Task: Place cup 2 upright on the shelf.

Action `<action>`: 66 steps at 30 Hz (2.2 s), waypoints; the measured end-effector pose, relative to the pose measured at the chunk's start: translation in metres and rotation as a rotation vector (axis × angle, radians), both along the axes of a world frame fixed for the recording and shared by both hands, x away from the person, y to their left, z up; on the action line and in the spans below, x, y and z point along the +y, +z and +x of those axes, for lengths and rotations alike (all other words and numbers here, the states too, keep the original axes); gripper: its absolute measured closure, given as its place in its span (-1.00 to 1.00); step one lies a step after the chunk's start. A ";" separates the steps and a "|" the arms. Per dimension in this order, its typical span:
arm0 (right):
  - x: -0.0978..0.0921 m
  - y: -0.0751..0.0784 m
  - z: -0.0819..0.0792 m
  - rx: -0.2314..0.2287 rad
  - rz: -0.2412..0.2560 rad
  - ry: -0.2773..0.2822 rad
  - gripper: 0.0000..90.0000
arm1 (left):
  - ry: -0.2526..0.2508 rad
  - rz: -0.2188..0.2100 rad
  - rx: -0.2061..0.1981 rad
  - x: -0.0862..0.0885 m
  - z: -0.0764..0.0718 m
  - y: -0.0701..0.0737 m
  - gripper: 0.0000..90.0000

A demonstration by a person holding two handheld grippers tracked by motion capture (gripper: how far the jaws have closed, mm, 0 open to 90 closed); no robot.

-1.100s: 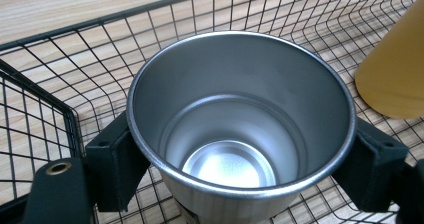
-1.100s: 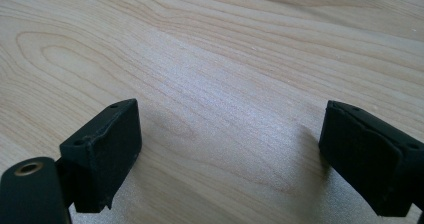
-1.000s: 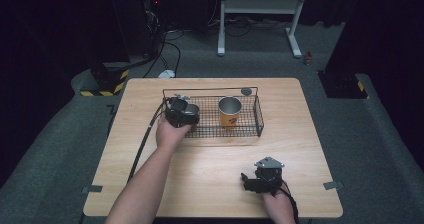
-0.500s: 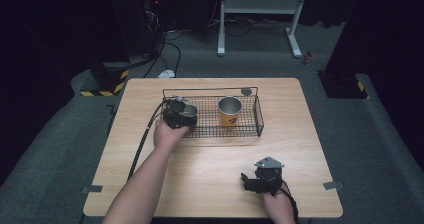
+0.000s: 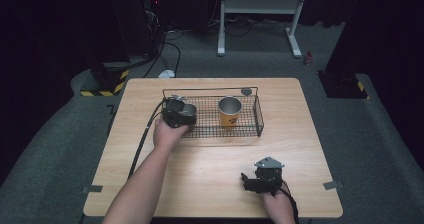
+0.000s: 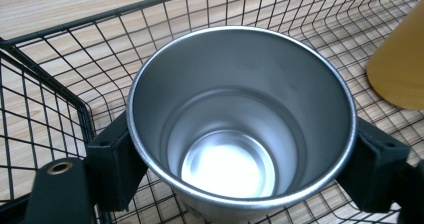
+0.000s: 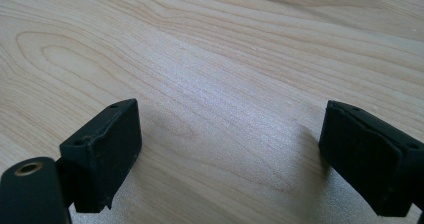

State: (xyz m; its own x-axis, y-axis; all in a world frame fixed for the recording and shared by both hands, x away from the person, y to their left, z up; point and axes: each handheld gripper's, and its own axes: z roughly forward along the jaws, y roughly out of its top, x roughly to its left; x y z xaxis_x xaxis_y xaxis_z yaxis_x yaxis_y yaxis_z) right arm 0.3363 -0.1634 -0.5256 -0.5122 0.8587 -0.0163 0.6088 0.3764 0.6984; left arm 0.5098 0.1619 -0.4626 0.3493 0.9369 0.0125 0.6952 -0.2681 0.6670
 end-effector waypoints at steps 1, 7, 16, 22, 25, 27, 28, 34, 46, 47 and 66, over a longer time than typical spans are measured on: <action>0.000 0.000 0.000 0.000 0.000 0.000 -0.78 | -0.004 0.003 0.003 -0.001 -0.001 0.000 -0.58; 0.000 0.000 0.000 0.001 0.001 -0.002 -0.78 | -0.009 0.003 0.020 0.000 -0.001 -0.001 -0.59; 0.000 0.000 0.000 0.002 0.002 -0.002 -0.78 | -0.019 -0.003 0.024 0.000 -0.004 -0.004 -0.59; 0.000 0.000 0.000 0.004 0.003 -0.004 -0.78 | -0.025 -0.010 0.060 0.001 -0.003 -0.006 -0.65; 0.000 0.000 0.000 0.004 0.003 -0.004 -0.78 | -0.015 -0.014 0.062 0.000 -0.003 -0.006 -0.72; 0.000 0.000 0.000 0.004 0.003 -0.004 -0.78 | -0.012 -0.014 0.062 0.000 -0.003 -0.006 -0.78; 0.000 0.000 0.000 0.004 0.003 -0.004 -0.78 | -0.010 -0.013 0.061 0.000 -0.003 -0.006 -0.81; 0.000 0.000 0.000 0.003 0.003 -0.004 -0.78 | -0.022 -0.025 0.032 -0.001 -0.005 -0.003 -0.88; 0.000 0.000 0.000 0.004 0.003 -0.004 -0.78 | -0.027 -0.032 -0.052 0.002 -0.013 0.009 -0.89; 0.000 0.000 0.000 0.004 0.003 -0.004 -0.78 | -0.029 -0.035 -0.054 0.002 -0.014 0.010 -0.88; 0.001 0.000 0.000 0.004 0.004 -0.006 -0.78 | -0.044 -0.083 -0.096 0.022 -0.045 0.027 -0.81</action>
State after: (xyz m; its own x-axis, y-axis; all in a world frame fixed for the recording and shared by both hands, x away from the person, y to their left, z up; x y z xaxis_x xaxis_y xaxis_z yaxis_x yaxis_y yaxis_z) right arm 0.3360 -0.1628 -0.5255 -0.5074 0.8616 -0.0107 0.6134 0.3699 0.6978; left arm 0.4646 0.1844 -0.4355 0.3906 0.9201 -0.0295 0.6162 -0.2375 0.7509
